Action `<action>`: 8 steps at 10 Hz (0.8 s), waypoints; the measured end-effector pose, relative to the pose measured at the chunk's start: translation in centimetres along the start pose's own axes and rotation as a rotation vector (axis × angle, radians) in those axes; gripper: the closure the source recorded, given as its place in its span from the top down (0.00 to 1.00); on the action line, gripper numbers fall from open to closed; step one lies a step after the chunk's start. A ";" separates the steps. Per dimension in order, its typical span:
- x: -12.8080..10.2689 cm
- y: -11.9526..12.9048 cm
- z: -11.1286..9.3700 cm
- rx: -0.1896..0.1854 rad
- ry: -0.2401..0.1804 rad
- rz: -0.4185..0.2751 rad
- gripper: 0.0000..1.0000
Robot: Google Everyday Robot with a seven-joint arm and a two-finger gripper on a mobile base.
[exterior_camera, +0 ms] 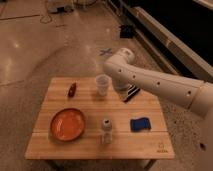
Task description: Move the arm in a circular motion
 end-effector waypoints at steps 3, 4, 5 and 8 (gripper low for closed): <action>0.7 0.8 1.2 0.002 0.014 -0.004 0.41; 0.0 0.2 0.6 -0.006 0.020 -0.021 0.41; -0.8 -0.8 -0.1 -0.001 0.022 -0.027 0.41; -0.2 -0.9 0.4 0.003 0.029 -0.026 0.41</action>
